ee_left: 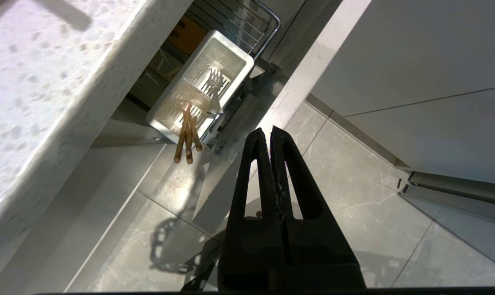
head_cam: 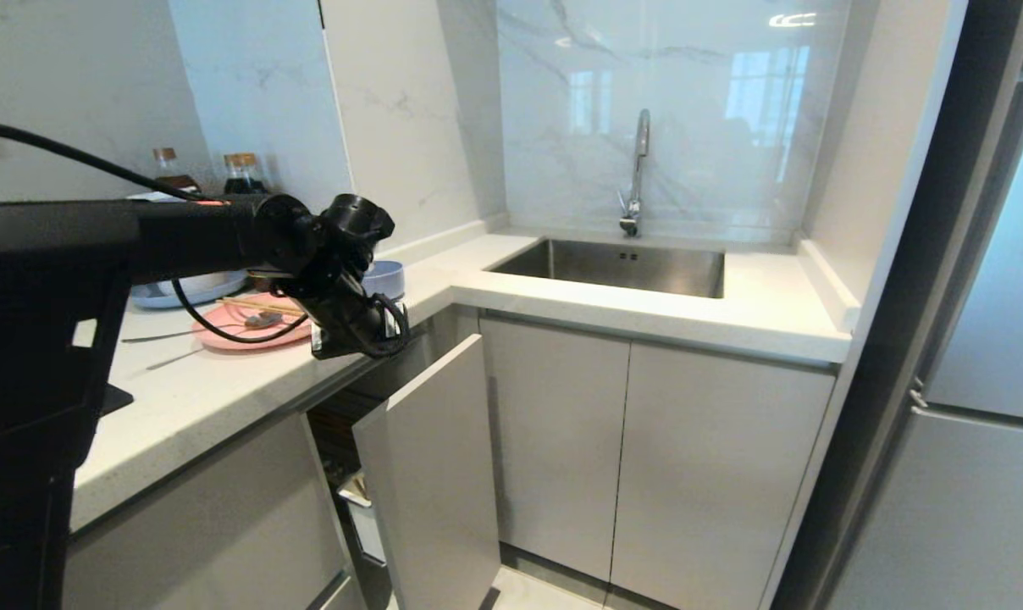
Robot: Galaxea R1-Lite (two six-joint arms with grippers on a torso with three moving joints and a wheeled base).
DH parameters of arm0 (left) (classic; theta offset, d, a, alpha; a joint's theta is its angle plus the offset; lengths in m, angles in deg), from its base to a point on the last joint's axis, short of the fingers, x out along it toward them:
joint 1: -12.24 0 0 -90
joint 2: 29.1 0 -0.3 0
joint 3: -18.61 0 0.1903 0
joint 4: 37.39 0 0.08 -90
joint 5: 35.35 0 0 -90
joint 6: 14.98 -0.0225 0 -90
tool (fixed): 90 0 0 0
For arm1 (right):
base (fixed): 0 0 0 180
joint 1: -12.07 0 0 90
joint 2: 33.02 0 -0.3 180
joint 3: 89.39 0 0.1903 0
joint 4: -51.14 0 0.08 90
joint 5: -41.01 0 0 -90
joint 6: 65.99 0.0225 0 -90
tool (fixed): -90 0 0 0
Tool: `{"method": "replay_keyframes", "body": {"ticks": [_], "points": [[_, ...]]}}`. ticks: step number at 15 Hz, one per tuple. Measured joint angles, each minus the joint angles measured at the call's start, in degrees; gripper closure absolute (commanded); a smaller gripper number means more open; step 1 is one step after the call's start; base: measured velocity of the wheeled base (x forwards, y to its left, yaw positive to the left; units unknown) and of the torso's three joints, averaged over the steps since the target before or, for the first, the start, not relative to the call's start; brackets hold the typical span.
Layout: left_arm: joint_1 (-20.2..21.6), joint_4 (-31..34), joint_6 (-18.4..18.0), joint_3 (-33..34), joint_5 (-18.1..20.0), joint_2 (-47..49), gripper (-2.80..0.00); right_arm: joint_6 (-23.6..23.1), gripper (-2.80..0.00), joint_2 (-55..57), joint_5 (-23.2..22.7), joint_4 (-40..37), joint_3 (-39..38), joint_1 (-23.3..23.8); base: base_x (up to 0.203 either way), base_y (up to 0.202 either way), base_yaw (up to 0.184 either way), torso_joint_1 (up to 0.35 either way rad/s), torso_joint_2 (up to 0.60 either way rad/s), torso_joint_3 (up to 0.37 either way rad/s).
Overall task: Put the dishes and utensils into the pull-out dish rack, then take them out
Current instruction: Open the cupboard
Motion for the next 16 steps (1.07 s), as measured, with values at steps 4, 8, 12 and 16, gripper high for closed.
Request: {"method": "replay_keyframes", "body": {"ticks": [4, 8, 12, 16], "points": [[0.8, -2.9, -0.9, -0.1, -0.1, 3.5, 0.0, 0.0, 0.0, 0.0, 0.0, 0.0, 0.0, 0.0, 0.0, 0.0, 0.0, 0.0, 0.0, 0.0], [1.4, -6.1, -1.1, -0.1, -0.2, 6.9, 0.0, 0.0, 0.0, 0.0, 0.0, 0.0, 0.0, 0.0, 0.0, 0.0, 0.0, 0.0, 0.0, 0.0], [1.4, -8.1, -1.1, -0.1, -0.2, 10.3, 0.0, 0.0, 0.0, 0.0, 0.0, 0.0, 0.0, 0.0, 0.0, 0.0, 0.0, 0.0, 0.0, 0.0], [1.0, -8.4, -1.6, -0.1, -0.1, 11.8, 0.0, 0.0, 0.0, 0.0, 0.0, 0.0, 0.0, 0.0, 0.0, 0.0, 0.0, 0.0, 0.0, 0.0]]}}
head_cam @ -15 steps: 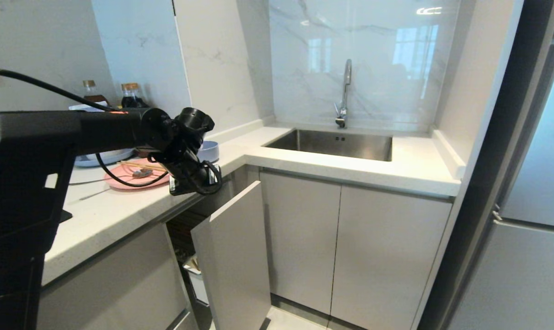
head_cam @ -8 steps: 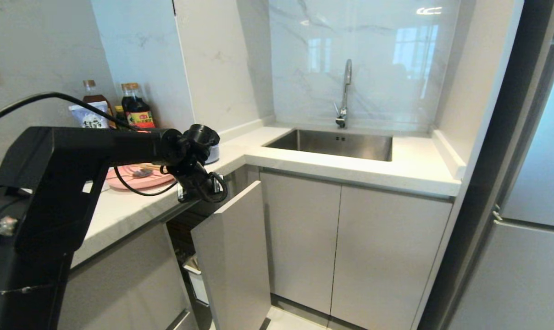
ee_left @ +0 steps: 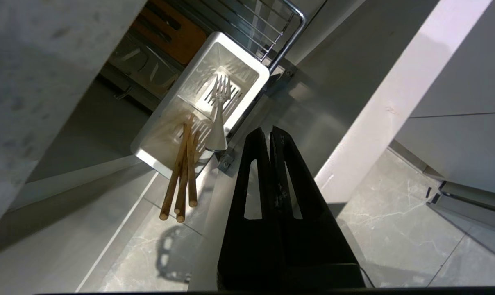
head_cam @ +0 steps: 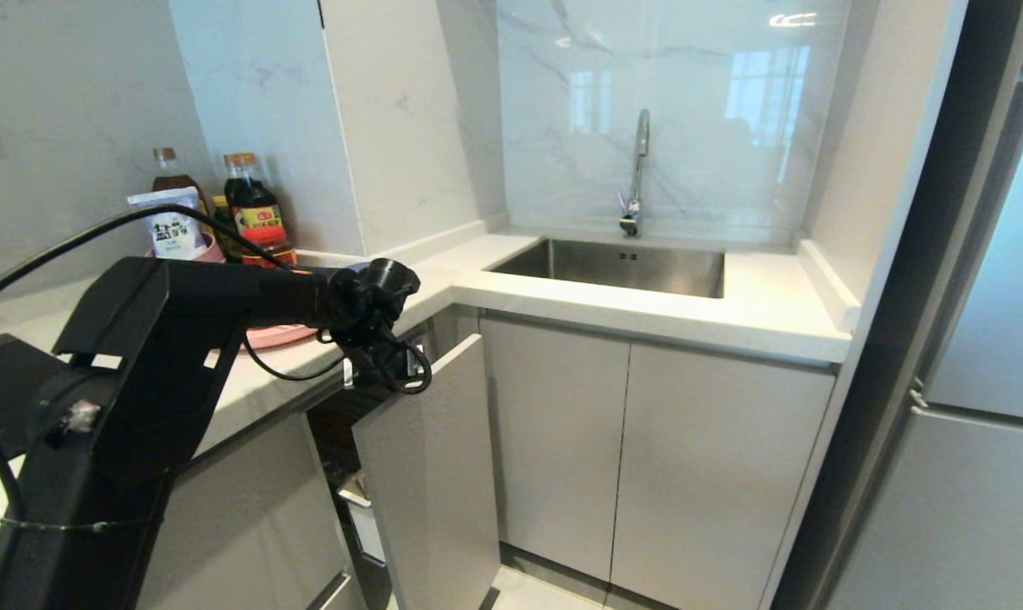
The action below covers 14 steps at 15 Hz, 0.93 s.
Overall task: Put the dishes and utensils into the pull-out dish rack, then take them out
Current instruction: Open the cupboard
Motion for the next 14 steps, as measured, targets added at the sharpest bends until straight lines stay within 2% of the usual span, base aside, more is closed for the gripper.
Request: {"method": "replay_keyframes", "body": {"ticks": [5, 11, 14], "points": [[-2.1, 1.9, 0.3, 0.0, 2.1, 0.1, 0.0, 0.0, 0.0, 0.0, 0.0, 0.0, 0.0, 0.0, 0.0, 0.0, 0.0, 0.0, 0.0, 0.0], [-5.2, 6.8, 2.4, 0.1, 10.5, -0.9, 0.0, 0.0, 0.0, 0.0, 0.0, 0.0, 0.0, 0.0, 0.0, 0.0, 0.0, 0.0, 0.0, 0.0], [-6.8, 9.5, 3.6, 0.1, 16.3, -2.0, 0.0, 0.0, 0.0, 0.0, 0.0, 0.0, 0.0, 0.0, 0.0, 0.0, 0.0, 0.0, 0.0, 0.0]]}}
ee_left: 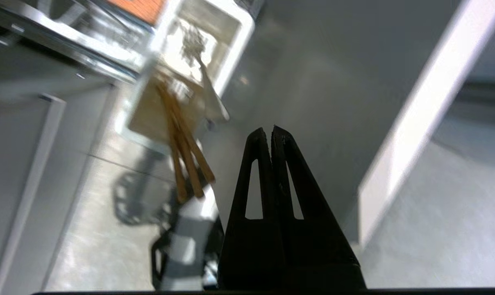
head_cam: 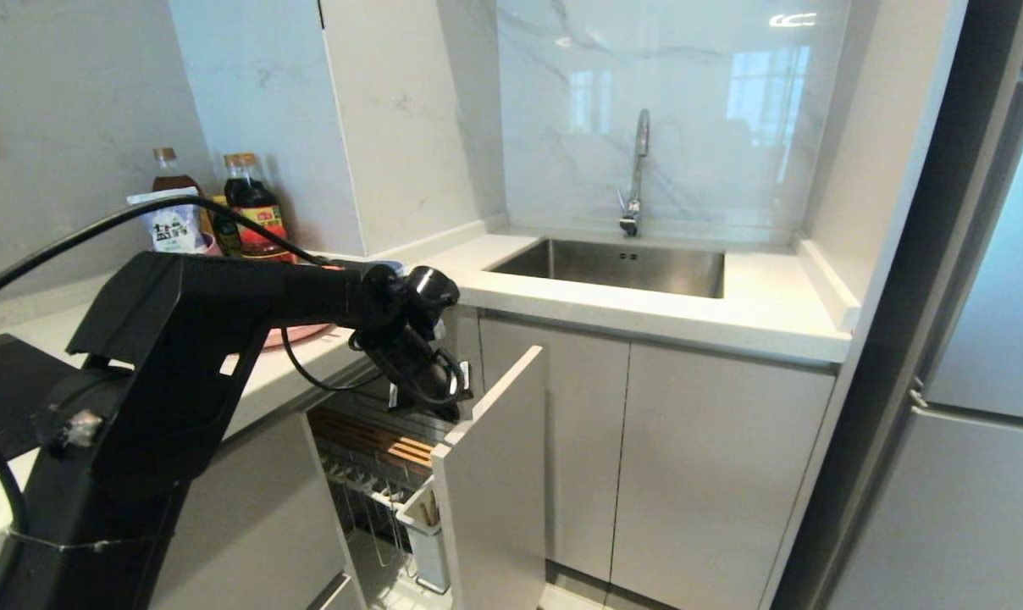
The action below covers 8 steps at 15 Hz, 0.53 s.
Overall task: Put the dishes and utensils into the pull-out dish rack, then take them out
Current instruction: Open the cupboard
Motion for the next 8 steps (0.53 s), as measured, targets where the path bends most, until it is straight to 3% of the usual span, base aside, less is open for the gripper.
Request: {"method": "replay_keyframes", "body": {"ticks": [5, 8], "points": [[-2.4, 1.7, 2.4, 0.3, 6.9, -1.4, 0.0, 0.0, 0.0, 0.0, 0.0, 0.0, 0.0, 0.0, 0.0, 0.0, 0.0, 0.0, 0.0, 0.0], [-4.5, 3.6, 3.5, 0.5, 9.0, -1.4, 0.0, 0.0, 0.0, 0.0, 0.0, 0.0, 0.0, 0.0, 0.0, 0.0, 0.0, 0.0, 0.0, 0.0]]}}
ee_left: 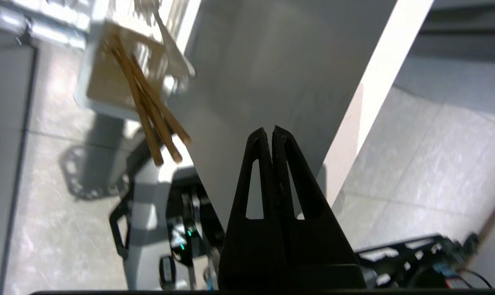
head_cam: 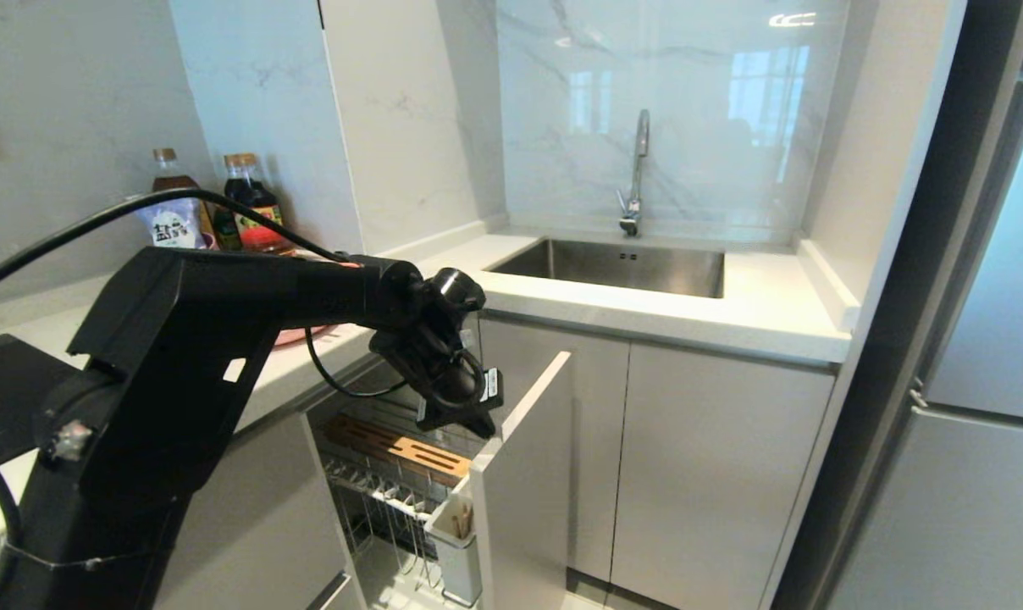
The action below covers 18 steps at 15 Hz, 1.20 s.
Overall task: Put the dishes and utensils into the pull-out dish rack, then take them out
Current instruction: Open the cupboard
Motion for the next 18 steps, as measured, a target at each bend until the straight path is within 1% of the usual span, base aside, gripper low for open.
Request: {"method": "replay_keyframes", "body": {"ticks": [2, 5, 8, 11, 16, 18], "points": [[-1.5, 0.2, 1.1, 0.1, 1.1, 0.1, 0.0, 0.0, 0.0, 0.0, 0.0, 0.0, 0.0, 0.0, 0.0, 0.0, 0.0, 0.0, 0.0, 0.0], [-3.2, 0.3, 1.6, 0.5, 1.3, 0.2, 0.0, 0.0, 0.0, 0.0, 0.0, 0.0, 0.0, 0.0, 0.0, 0.0, 0.0, 0.0, 0.0, 0.0], [-4.7, 0.3, 2.9, 1.0, 1.4, 0.2, 0.0, 0.0, 0.0, 0.0, 0.0, 0.0, 0.0, 0.0, 0.0, 0.0, 0.0, 0.0, 0.0, 0.0], [-5.7, 0.4, 3.0, 1.4, 1.4, 0.2, 0.0, 0.0, 0.0, 0.0, 0.0, 0.0, 0.0, 0.0, 0.0, 0.0, 0.0, 0.0, 0.0, 0.0], [-6.1, 0.4, 3.0, 1.6, 1.5, 0.1, 0.0, 0.0, 0.0, 0.0, 0.0, 0.0, 0.0, 0.0, 0.0, 0.0, 0.0, 0.0, 0.0, 0.0], [-6.7, 0.6, 3.6, 1.7, 3.0, 0.0, 0.0, 0.0, 0.0, 0.0, 0.0, 0.0, 0.0, 0.0, 0.0, 0.0, 0.0, 0.0, 0.0, 0.0]]}}
